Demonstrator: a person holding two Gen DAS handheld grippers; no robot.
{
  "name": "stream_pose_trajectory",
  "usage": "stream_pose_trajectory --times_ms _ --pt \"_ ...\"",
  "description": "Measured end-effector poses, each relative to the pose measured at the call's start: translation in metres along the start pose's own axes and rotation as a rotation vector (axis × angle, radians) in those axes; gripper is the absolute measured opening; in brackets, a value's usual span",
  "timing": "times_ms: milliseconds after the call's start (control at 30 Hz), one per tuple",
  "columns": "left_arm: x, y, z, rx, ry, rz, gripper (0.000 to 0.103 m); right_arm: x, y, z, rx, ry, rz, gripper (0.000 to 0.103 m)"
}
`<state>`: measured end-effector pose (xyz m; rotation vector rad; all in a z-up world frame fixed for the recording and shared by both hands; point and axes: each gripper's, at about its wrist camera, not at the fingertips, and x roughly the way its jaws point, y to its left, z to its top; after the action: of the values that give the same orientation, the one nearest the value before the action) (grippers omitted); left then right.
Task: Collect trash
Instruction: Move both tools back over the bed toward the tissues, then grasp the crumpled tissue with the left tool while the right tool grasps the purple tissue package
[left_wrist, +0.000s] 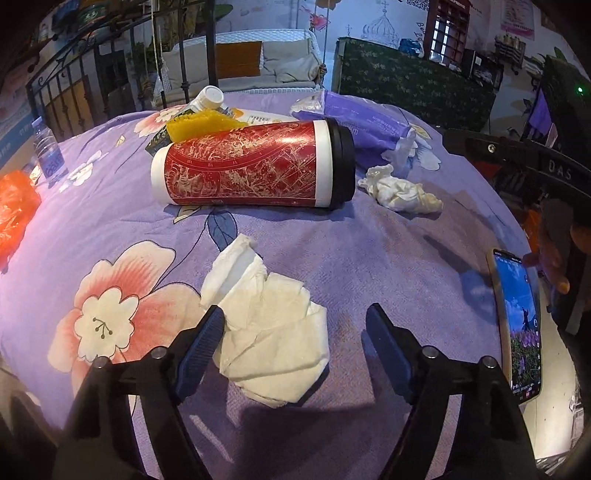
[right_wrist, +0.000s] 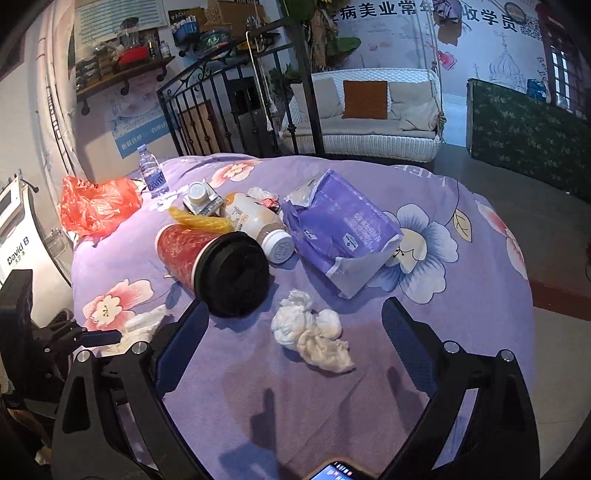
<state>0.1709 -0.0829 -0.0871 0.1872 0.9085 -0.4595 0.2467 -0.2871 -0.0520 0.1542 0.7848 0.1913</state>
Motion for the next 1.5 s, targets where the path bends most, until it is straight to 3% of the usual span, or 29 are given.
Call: stream_pose_trajectory --times_ms 167,267,367,467,500,533,633,1000,1167,1200,1233,1267,1300,1333,1367,1500 --pt "0.011 0.004 0.004 -0.001 0.034 0.026 0.049 0.039 -0.012 0.020 -0.083 0.092 -0.054 0.094" --pt "0.013 0.009 0.005 -0.019 0.039 0.016 0.043 0.061 -0.009 0.028 -0.154 0.141 -0.099 0.083" --pt "0.014 0.013 0.006 -0.029 0.042 0.002 0.039 0.081 -0.004 0.030 -0.227 0.196 -0.151 0.068" --pt "0.014 0.014 0.006 -0.035 0.039 -0.008 0.036 0.097 -0.003 0.030 -0.279 0.251 -0.182 0.035" --pt "0.013 0.015 0.006 -0.039 0.038 -0.012 0.035 0.100 -0.004 0.031 -0.277 0.269 -0.181 0.018" --pt "0.013 0.016 0.006 -0.042 0.036 -0.015 0.035 0.102 -0.006 0.031 -0.270 0.280 -0.175 0.010" --pt "0.012 0.018 0.006 -0.049 0.031 -0.022 0.033 0.097 -0.006 0.033 -0.266 0.268 -0.172 0.001" --pt "-0.003 0.021 0.011 -0.063 -0.016 -0.027 0.019 0.042 -0.009 0.044 -0.194 0.169 -0.129 0.001" --pt "-0.008 0.017 0.012 -0.060 -0.029 -0.033 0.019 0.026 0.004 0.045 -0.259 0.123 -0.127 0.003" --pt "-0.010 0.016 0.011 -0.059 -0.030 -0.035 0.018 0.030 0.006 0.046 -0.272 0.120 -0.157 0.019" --pt "-0.011 0.015 0.011 -0.055 -0.033 -0.034 0.018 0.038 0.007 0.047 -0.286 0.139 -0.166 0.063" --pt "-0.012 0.014 0.011 -0.050 -0.036 -0.031 0.018 0.045 0.005 0.049 -0.297 0.153 -0.152 0.081" --pt "-0.013 0.013 0.010 -0.047 -0.039 -0.029 0.018 0.051 0.005 0.050 -0.310 0.139 -0.147 0.081" --pt "-0.014 0.013 0.010 -0.046 -0.040 -0.026 0.018 0.056 0.007 0.051 -0.330 0.131 -0.153 0.070" --pt "-0.014 0.014 0.010 -0.049 -0.042 -0.023 0.018 0.064 0.009 0.051 -0.343 0.149 -0.154 0.065" --pt "-0.018 0.019 0.009 -0.063 -0.043 -0.013 0.018 0.096 0.024 0.050 -0.452 0.200 -0.196 0.063"
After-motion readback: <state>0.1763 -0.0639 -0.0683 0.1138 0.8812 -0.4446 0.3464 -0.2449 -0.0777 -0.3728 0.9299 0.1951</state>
